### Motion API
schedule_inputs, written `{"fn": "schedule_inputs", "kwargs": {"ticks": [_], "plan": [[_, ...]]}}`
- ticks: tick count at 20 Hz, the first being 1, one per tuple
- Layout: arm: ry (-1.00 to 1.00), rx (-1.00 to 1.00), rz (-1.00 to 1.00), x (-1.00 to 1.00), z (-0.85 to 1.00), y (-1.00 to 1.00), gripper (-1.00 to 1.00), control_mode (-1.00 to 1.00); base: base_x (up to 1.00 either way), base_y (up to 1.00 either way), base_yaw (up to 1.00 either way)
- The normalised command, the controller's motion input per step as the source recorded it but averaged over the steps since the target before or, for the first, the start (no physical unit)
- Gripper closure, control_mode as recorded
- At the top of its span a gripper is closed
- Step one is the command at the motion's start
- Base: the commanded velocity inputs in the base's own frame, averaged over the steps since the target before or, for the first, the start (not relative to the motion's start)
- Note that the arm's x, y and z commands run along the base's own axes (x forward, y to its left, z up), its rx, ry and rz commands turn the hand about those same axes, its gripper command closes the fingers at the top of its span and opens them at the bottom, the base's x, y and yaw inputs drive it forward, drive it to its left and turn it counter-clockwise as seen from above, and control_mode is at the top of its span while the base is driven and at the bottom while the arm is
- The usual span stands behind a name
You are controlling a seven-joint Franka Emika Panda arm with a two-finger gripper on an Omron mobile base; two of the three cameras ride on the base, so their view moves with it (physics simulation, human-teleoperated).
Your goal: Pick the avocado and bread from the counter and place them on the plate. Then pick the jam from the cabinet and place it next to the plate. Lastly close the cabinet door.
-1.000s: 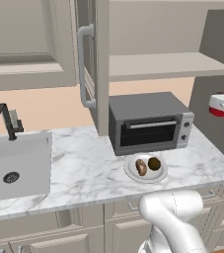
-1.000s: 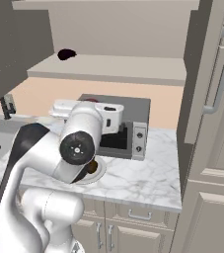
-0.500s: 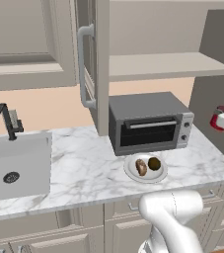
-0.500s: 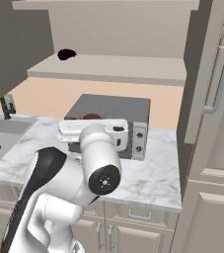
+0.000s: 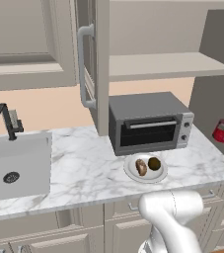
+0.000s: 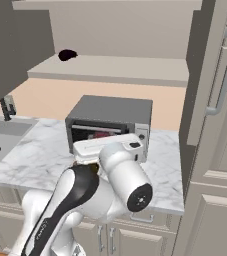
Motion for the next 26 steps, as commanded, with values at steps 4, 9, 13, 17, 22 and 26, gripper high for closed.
{"fn": "schedule_inputs", "kwargs": {"ticks": [4, 9, 13, 17, 22, 26], "plan": [[-0.05, 0.00, 0.16, 0.01, -0.61, -0.15, 1.00, -1.00, 0.00, 0.00, 0.00], [-0.06, -0.03, 0.16, 0.12, -0.65, -0.04, 1.00, -1.00, 0.00, 0.00, 0.00], [-0.03, -0.06, 0.14, 0.17, -0.62, 0.00, 1.00, -1.00, 0.00, 0.00, 0.00], [0.00, -0.08, 0.10, 0.15, -0.48, 0.00, 1.00, -1.00, 0.00, 0.00, 0.00], [0.00, -0.07, 0.07, 0.14, -0.42, 0.00, 1.00, -1.00, 0.00, 0.00, 0.00], [0.00, -0.06, 0.04, 0.16, -0.33, 0.00, 1.00, -1.00, 0.00, 0.00, 0.00]]}}
